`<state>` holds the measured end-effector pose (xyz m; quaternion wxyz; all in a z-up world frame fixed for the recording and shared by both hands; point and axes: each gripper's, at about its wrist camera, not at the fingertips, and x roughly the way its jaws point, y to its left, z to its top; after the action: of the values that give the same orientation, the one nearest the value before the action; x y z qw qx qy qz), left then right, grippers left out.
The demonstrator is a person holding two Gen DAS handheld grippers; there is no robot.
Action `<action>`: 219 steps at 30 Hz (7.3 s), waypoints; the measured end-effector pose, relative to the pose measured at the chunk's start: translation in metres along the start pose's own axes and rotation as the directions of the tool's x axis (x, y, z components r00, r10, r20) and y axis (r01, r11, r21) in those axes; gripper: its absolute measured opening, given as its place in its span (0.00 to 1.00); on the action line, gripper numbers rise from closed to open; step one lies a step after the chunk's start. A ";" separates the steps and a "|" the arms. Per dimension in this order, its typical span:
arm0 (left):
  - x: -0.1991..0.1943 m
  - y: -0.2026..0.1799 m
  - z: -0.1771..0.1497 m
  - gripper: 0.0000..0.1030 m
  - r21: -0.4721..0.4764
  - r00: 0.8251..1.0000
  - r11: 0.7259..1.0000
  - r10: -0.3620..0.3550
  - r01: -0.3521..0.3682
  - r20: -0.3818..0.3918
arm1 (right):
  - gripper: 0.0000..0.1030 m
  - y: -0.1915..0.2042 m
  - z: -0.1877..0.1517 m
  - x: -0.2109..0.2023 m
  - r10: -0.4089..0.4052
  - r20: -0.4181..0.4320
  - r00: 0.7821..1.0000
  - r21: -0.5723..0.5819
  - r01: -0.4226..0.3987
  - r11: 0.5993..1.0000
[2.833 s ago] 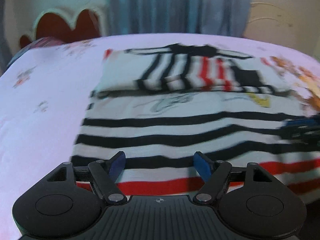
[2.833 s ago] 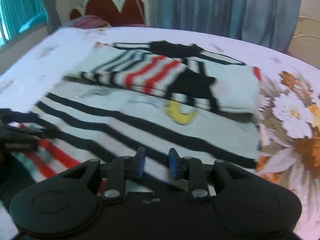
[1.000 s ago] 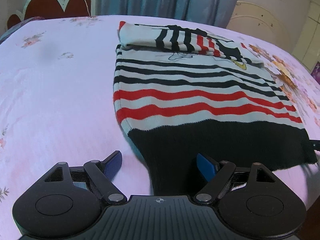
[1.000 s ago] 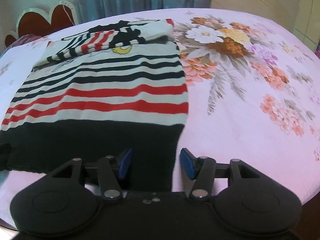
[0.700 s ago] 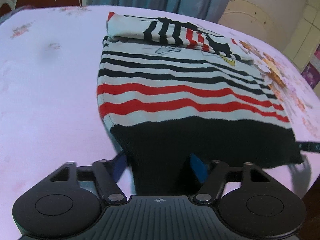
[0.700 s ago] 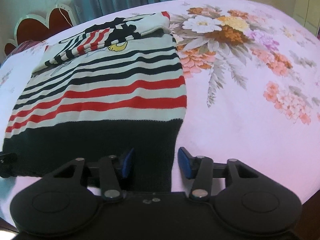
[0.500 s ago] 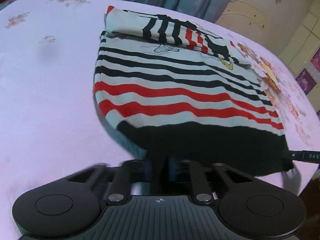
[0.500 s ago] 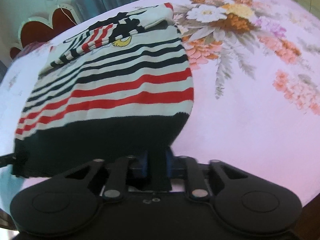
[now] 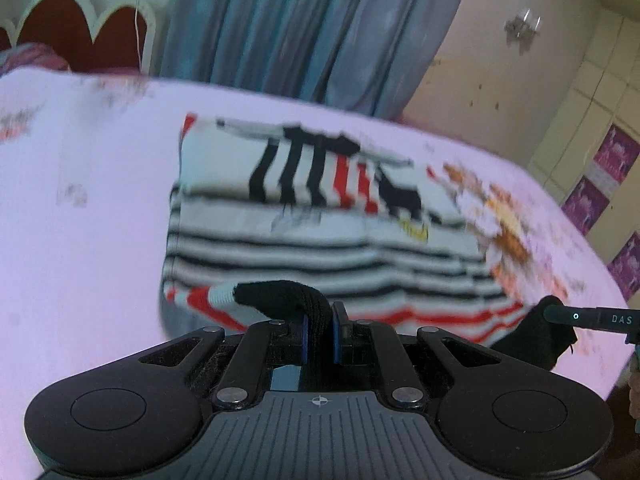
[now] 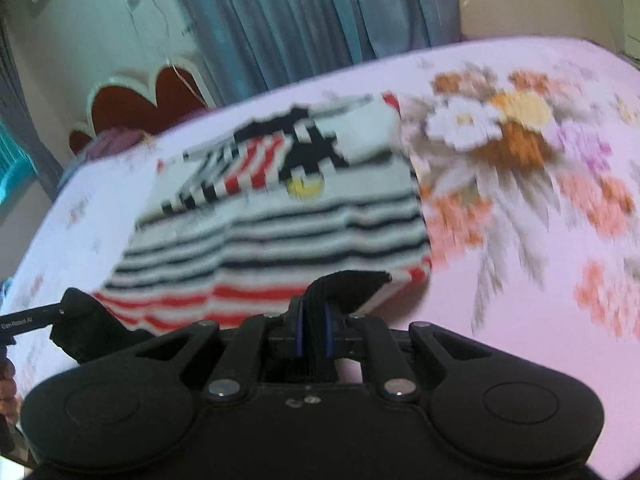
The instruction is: Fold small clothes
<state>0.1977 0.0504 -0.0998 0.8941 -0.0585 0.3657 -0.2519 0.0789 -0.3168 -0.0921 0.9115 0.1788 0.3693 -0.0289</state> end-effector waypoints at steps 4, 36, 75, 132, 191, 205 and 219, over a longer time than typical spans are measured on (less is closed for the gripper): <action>0.011 0.000 0.032 0.10 -0.016 0.998 1.000 0.007 -0.006 0.060 | 0.09 0.002 0.032 0.005 0.018 0.060 0.998 -0.009 -0.018 1.000; 0.278 0.041 0.200 0.10 -0.199 0.972 0.951 0.232 -0.236 -0.044 | 0.13 -0.044 0.218 0.255 -0.058 -0.029 0.998 0.096 0.060 0.994; 0.272 0.059 0.195 0.04 -0.085 0.944 0.951 0.306 -0.298 0.123 | 0.04 -0.039 0.239 0.273 -0.050 0.107 0.993 -0.141 0.065 0.988; 0.221 -0.005 0.125 0.55 0.060 0.951 0.950 0.308 -0.306 -0.026 | 0.25 0.011 0.149 0.220 -0.096 0.020 0.995 -0.204 0.098 0.974; 0.165 0.008 0.080 0.86 -0.185 0.952 0.935 0.287 -0.303 -0.109 | 0.33 0.049 0.111 0.202 0.049 -0.012 0.999 -0.247 -0.051 0.968; 0.175 0.065 0.047 0.86 -0.626 0.987 0.769 0.163 -0.127 -0.001 | 0.34 0.076 0.121 0.231 0.086 -0.012 0.996 -0.301 -0.086 0.950; 0.197 0.084 0.053 0.21 -0.711 0.981 0.701 0.171 -0.057 0.090 | 0.35 0.107 0.103 0.263 -0.083 0.030 0.996 -0.445 0.088 0.891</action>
<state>0.3871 0.0215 -0.2090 0.8425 -0.3910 0.3691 -0.0323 0.3582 -0.2313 -0.1708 0.9279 -0.0514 0.3689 0.0157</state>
